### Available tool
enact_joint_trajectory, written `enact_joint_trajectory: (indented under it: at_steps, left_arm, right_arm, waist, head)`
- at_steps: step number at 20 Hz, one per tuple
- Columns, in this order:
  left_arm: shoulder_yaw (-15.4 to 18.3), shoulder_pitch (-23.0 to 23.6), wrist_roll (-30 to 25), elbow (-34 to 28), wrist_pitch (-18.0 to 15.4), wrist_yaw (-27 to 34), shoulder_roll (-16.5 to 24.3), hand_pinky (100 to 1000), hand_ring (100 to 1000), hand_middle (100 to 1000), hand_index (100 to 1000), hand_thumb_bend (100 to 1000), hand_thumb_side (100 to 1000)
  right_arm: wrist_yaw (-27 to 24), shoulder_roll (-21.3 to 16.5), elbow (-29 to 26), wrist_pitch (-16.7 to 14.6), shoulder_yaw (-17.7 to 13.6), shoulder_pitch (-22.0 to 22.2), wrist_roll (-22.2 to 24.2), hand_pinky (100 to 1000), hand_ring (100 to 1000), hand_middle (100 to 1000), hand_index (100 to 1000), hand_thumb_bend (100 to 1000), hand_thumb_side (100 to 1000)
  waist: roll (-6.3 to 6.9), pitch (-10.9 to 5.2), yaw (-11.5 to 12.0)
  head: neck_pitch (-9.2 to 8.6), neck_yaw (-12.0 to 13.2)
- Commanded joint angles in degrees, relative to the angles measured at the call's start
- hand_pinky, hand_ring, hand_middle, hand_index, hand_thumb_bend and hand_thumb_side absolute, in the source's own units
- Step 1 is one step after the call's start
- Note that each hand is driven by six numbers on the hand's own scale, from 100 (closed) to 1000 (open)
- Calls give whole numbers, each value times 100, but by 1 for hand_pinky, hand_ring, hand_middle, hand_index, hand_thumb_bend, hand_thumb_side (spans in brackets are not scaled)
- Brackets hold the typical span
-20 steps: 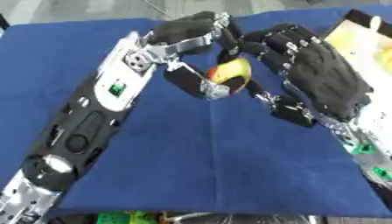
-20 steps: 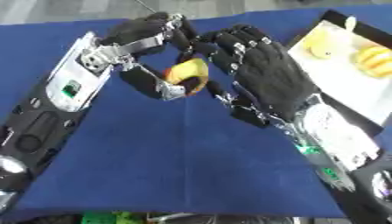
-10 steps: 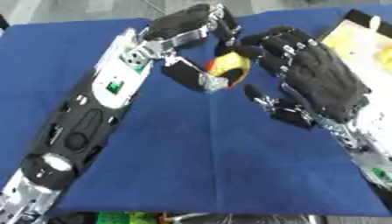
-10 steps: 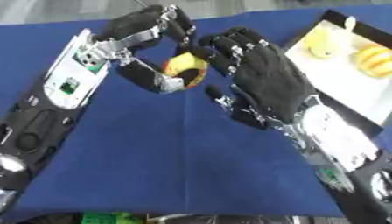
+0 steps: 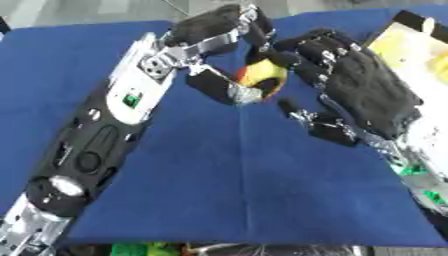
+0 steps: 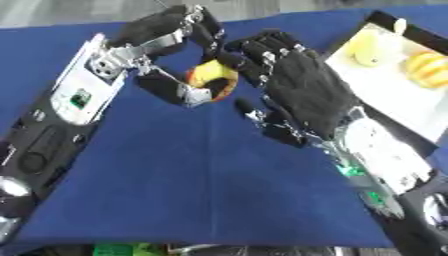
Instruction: Pick up the objects with one hand, pass them to the other hand, and then place them into the box on the other side of the table.
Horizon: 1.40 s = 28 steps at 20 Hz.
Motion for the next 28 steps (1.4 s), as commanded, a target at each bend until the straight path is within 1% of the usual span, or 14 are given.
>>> enact_joint_trajectory:
  at_steps: [1,9,10,11,13,14,15,17,18,19,22,23,25,28]
  left_arm:
    - [-13,-152,-42,-56,-9,40,-23,564,339,310,372,100,254]
    - [-20,-153,-81,-61,22,71,-105,563,338,309,372,100,255]
    - [-20,-152,-87,-61,29,78,-111,562,338,309,372,100,255]
    - [-21,-151,-95,-61,37,86,-117,562,338,309,371,100,255]
    - [-22,-152,-110,-64,49,104,-124,562,338,309,371,100,255]
    - [-22,-154,-118,-66,55,114,-127,562,338,309,371,100,255]
    - [-22,-156,-126,-67,61,125,-134,562,338,309,371,100,255]
    - [-29,-159,-152,-72,71,152,-149,562,338,309,372,100,255]
    - [-34,-160,-171,-75,75,166,-156,563,339,310,372,100,255]
    - [-36,-159,-189,-78,80,178,-162,563,339,310,372,100,255]
    - [-50,-157,-249,-79,96,219,-180,563,339,311,373,100,254]
    - [-54,-158,-270,-81,101,235,-183,564,341,312,375,100,253]
    - [-68,-158,-331,-83,102,255,-183,572,350,321,384,100,251]
    - [-92,-152,-494,-67,67,272,-171,586,369,342,411,100,249]
  right_arm:
    - [24,-45,-88,-42,-5,-96,-34,816,781,792,855,318,100]
    - [-39,-31,-88,-46,1,-100,-188,796,763,774,791,339,100]
    - [-49,-28,-88,-47,1,-100,-225,782,748,757,744,355,100]
    - [-61,-25,-88,-49,-2,-100,-283,776,741,750,722,334,100]
    - [-84,-22,-88,-47,-7,-101,-416,762,725,731,686,355,100]
    - [-96,-21,-88,-44,-8,-100,-482,754,716,714,640,349,100]
    - [-112,-20,-88,-41,-8,-98,-549,749,711,705,626,341,100]
    - [-159,-19,-88,-34,-9,-91,-681,731,691,676,564,300,100]
    - [-184,-19,-88,-32,-11,-89,-746,729,688,672,554,256,100]
    - [-207,-21,-88,-31,-11,-87,-798,729,688,672,554,256,100]
    - [-238,-27,-88,-21,-21,-79,-905,722,682,662,523,151,100]
    - [-243,-29,-88,-17,-22,-76,-930,720,681,659,494,112,100]
    - [-268,-28,-88,-11,-25,-75,-982,718,683,655,426,100,100]
    - [-348,-32,-88,-9,-26,-63,-997,718,691,658,371,100,100]
  waist:
    - [-14,-85,-4]
    - [-13,-83,-12]
    - [-13,-83,-12]
    - [-14,-83,-11]
    - [-14,-83,-9]
    - [-14,-83,-7]
    - [-14,-83,-5]
    - [-16,-84,-4]
    - [-17,-84,-5]
    - [-19,-85,-5]
    - [-20,-83,-7]
    - [-19,-83,-7]
    - [-16,-81,-12]
    - [-11,-81,-19]
  head:
    - [-15,-14]
    - [-15,-43]
    - [-15,-46]
    - [-15,-49]
    - [-15,-54]
    - [-15,-57]
    - [-15,-59]
    - [-15,-62]
    - [-15,-62]
    - [-15,-63]
    - [-15,-74]
    - [-15,-79]
    - [-15,-89]
    - [-15,-94]
